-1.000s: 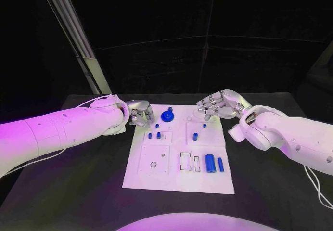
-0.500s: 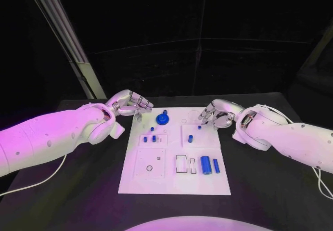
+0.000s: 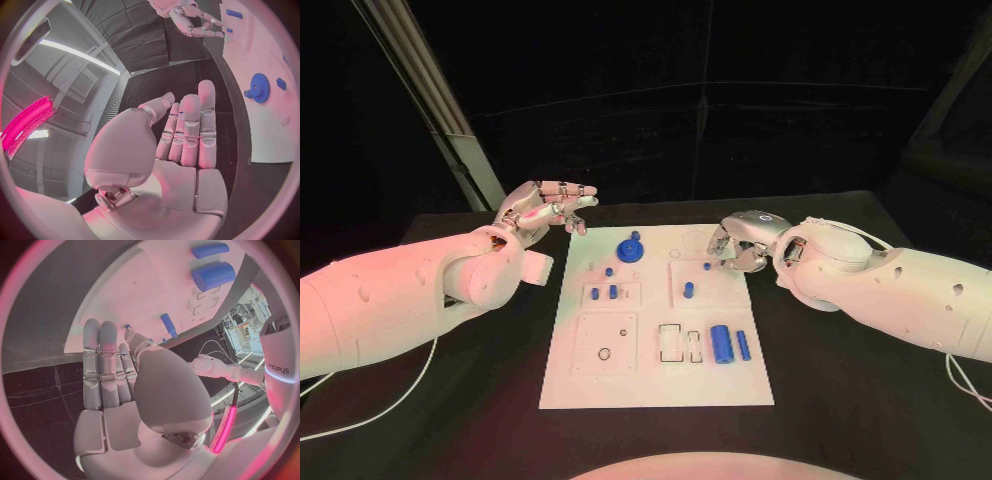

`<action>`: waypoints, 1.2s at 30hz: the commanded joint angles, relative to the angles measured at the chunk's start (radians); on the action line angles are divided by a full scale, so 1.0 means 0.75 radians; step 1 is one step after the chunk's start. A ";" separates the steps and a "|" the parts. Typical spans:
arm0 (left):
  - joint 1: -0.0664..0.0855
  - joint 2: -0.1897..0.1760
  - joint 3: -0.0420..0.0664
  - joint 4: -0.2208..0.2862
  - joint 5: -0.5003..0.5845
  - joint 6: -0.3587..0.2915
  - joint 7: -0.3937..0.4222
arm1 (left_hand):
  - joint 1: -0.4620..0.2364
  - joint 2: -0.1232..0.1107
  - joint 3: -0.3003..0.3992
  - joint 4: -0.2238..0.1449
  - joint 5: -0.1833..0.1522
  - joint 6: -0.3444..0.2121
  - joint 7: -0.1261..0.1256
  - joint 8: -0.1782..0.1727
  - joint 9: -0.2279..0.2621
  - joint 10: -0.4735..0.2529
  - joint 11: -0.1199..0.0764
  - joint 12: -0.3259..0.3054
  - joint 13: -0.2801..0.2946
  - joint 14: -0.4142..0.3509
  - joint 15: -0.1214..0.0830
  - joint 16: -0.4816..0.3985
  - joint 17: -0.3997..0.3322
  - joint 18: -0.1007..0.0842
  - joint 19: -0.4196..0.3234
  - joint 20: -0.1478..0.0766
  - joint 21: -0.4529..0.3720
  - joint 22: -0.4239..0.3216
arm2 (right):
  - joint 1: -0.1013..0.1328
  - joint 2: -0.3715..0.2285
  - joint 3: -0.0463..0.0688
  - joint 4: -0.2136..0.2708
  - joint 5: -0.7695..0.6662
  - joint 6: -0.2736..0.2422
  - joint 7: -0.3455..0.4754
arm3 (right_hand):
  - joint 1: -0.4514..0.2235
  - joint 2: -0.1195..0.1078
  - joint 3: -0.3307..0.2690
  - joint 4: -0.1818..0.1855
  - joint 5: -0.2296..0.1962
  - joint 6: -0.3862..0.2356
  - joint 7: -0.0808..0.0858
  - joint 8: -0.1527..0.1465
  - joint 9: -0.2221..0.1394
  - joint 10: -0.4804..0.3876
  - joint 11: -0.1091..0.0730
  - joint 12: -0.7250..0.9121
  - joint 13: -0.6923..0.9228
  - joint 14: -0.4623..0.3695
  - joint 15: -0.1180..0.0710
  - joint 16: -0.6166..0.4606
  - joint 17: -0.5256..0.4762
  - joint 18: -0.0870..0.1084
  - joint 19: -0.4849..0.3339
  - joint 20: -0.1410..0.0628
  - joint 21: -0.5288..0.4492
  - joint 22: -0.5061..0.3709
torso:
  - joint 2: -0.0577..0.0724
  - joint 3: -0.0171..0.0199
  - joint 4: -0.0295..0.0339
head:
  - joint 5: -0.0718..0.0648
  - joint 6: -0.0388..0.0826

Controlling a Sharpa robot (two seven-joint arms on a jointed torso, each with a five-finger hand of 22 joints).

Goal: Assemble the parts on the task board

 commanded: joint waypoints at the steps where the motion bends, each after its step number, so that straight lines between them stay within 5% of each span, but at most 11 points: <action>1: 0.001 -0.004 0.001 0.011 0.094 0.023 0.063 | -0.003 0.012 -0.008 -0.003 0.008 0.008 0.003 0.006 0.001 0.012 0.000 0.006 0.002 -0.007 0.000 -0.009 -0.002 0.018 -0.011 -0.001 -0.009 -0.002 | 0.002 0.011 0.001 -0.006 -0.075 0.043 -0.026 | -0.008 -0.011 0.024 -0.004 -0.007 -0.007 -0.001 0.001 0.002 -0.012 -0.001 0.007 0.000 0.038 0.004 0.030 0.017 0.004 -0.013 0.005 0.025 0.018 | 0.001 0.0008 0.0002 | -0.002 -0.002; 36: 0.001 -0.012 0.000 0.025 0.116 0.046 0.041 | 0.007 0.017 -0.024 -0.011 0.008 0.003 0.002 0.013 0.000 0.003 -0.001 0.020 0.000 -0.019 -0.001 -0.016 -0.016 0.018 -0.014 -0.002 -0.025 -0.015 | -0.007 0.089 0.000 -0.061 -0.075 0.213 -0.014 | -0.057 -0.012 0.258 -0.066 -0.036 0.055 -0.010 0.006 0.010 0.044 -0.014 0.034 0.001 0.027 -0.001 0.391 0.267 -0.046 0.039 0.005 0.409 0.457 | -0.001 -0.0003 -0.0001 | -0.003 -0.011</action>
